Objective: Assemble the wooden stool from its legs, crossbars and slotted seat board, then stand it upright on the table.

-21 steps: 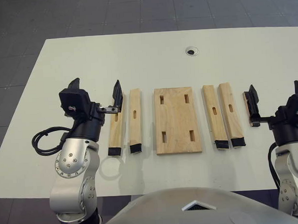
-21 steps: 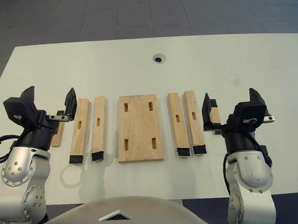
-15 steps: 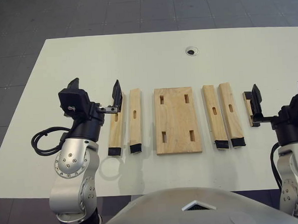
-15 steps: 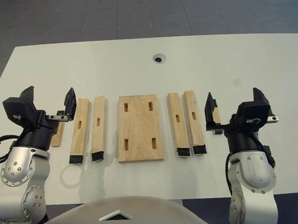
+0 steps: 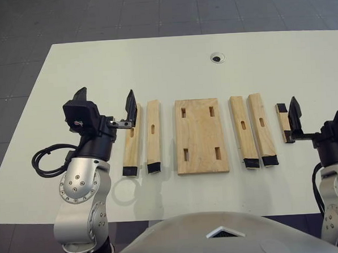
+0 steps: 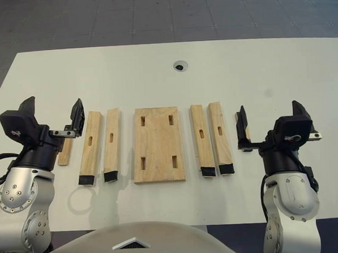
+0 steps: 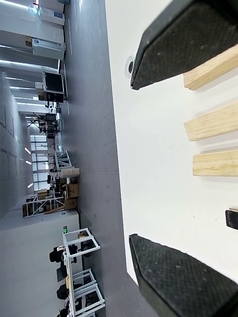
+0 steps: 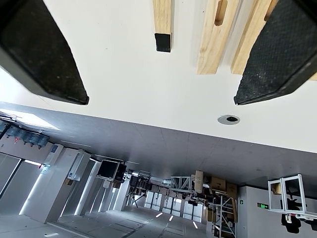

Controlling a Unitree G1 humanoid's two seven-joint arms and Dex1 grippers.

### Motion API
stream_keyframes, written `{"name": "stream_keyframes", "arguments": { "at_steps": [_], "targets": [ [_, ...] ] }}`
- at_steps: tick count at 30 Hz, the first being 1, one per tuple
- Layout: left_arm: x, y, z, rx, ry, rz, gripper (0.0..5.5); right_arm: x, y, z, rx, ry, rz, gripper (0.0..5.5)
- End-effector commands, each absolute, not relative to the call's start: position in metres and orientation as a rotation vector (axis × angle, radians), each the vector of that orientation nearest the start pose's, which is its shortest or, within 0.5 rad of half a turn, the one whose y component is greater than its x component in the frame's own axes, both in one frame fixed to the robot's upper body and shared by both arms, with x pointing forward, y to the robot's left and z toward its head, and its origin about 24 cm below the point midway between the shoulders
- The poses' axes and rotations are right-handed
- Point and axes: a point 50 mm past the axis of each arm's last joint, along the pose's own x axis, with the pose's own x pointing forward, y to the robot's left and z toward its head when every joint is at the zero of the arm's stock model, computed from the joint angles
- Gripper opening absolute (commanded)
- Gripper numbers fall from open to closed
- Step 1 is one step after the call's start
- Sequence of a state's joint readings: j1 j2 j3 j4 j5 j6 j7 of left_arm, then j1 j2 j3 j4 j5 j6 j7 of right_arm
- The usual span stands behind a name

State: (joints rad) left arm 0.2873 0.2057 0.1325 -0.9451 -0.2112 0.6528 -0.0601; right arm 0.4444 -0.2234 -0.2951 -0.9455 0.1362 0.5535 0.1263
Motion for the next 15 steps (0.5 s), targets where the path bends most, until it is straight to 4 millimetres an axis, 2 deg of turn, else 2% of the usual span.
{"name": "stream_keyframes", "arguments": {
  "at_steps": [1, 5, 15],
  "targets": [
    [0.171, 0.187, 0.140, 0.102, -0.001, -0.032, 5.46, 0.147, -0.219, 0.138, -0.222, 0.030, -0.083, 5.50],
    [0.170, 0.187, 0.139, 0.100, 0.004, -0.028, 5.46, 0.149, -0.229, 0.147, -0.205, -0.024, -0.132, 5.50],
    [0.170, 0.188, 0.140, 0.104, 0.005, -0.024, 5.46, 0.150, -0.222, 0.144, -0.119, -0.011, -0.126, 5.50]
  ]
}}
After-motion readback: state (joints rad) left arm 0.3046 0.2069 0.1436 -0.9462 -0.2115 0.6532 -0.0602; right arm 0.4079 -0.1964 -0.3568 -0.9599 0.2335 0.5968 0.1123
